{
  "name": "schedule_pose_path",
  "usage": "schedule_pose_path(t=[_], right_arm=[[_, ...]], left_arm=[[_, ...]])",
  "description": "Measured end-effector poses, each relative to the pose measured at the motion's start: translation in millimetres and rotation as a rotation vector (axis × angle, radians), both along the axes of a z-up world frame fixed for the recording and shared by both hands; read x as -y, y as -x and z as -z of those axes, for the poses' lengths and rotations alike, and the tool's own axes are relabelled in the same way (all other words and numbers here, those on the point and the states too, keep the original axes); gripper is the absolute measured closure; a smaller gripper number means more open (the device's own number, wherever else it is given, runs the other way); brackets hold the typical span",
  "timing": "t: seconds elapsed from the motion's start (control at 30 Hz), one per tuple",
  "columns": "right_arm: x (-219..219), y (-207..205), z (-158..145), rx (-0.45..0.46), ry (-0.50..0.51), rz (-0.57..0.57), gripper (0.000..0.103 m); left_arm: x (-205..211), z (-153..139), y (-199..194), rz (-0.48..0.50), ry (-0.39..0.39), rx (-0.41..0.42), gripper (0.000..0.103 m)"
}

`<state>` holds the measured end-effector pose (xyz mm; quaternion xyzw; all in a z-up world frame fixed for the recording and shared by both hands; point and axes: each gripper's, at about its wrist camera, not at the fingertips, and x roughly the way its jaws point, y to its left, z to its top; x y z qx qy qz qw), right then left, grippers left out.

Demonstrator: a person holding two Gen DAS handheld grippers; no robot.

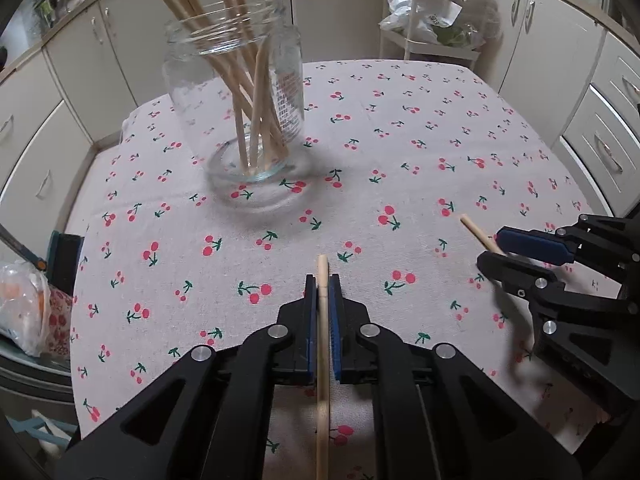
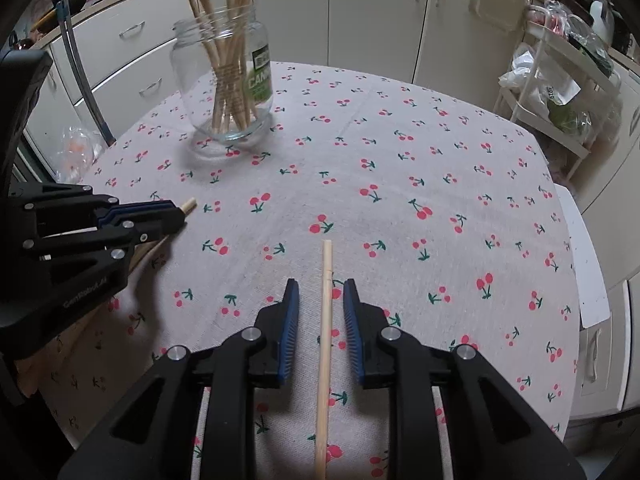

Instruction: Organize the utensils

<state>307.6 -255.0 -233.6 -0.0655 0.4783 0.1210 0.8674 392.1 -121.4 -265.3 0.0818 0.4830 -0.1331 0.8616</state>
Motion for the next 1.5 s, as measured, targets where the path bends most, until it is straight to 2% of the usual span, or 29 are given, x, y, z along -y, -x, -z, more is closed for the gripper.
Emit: schedule_pose_path(t=[0.07, 0.13, 0.23, 0.37, 0.4, 0.43, 0.47, 0.5, 0.6, 0.67, 0.87, 1.1, 1.3, 1.5], right_arm=[[-2.0, 1.0, 0.1, 0.005, -0.001, -0.011, 0.087], [-2.7, 1.0, 0.0, 0.004, -0.011, -0.008, 0.097], [7.5, -4.8, -0.4, -0.035, -0.093, 0.026, 0.097], [5.6, -7.7, -0.9, -0.035, -0.058, 0.018, 0.097], [4.3, -7.7, -0.8, -0.029, -0.044, 0.009, 0.097], [2.4, -7.7, -0.5, -0.021, -0.030, 0.002, 0.097], [0.6, -7.3, -0.3, -0.013, -0.019, -0.005, 0.097], [-0.5, -6.6, -0.3, -0.009, -0.013, -0.008, 0.097], [6.2, -6.7, -0.7, -0.016, -0.065, 0.016, 0.097], [16.6, -6.6, -2.5, -0.015, -0.144, 0.057, 0.097], [38.5, -7.1, -16.2, 0.052, -0.334, 0.147, 0.097], [41.3, -5.4, -10.0, 0.069, -0.392, 0.186, 0.097], [52.3, -4.6, -7.2, 0.091, -0.421, 0.220, 0.097], [55.7, -6.6, -5.7, 0.091, -0.451, 0.232, 0.097]], left_arm=[[-0.2, 0.6, -0.4, -0.008, -0.005, 0.011, 0.091], [-1.0, 0.9, -1.8, -0.018, -0.010, 0.019, 0.076], [-7.2, 1.5, -4.6, -0.030, 0.011, 0.020, 0.066], [-6.6, 2.7, -4.6, -0.019, 0.002, 0.036, 0.062], [-6.2, 2.7, -4.8, -0.013, 0.002, 0.040, 0.065], [-5.3, 2.3, -4.2, 0.001, 0.007, 0.044, 0.082], [-4.0, 2.0, -3.7, 0.010, 0.008, 0.043, 0.093], [-2.8, 1.5, -3.6, 0.019, 0.012, 0.036, 0.098], [-5.5, -4.6, -3.0, 0.020, 0.054, 0.036, 0.098], [-14.2, -16.6, -2.5, 0.004, 0.102, 0.056, 0.098], [-56.3, -77.2, -5.0, -0.054, 0.320, 0.213, 0.098], [-95.0, -152.2, -14.9, -0.171, 0.506, 0.473, 0.098], [-109.7, -188.3, -31.2, -0.292, 0.575, 0.658, 0.098], [-101.4, -197.8, -57.3, -0.389, 0.608, 0.782, 0.098]])
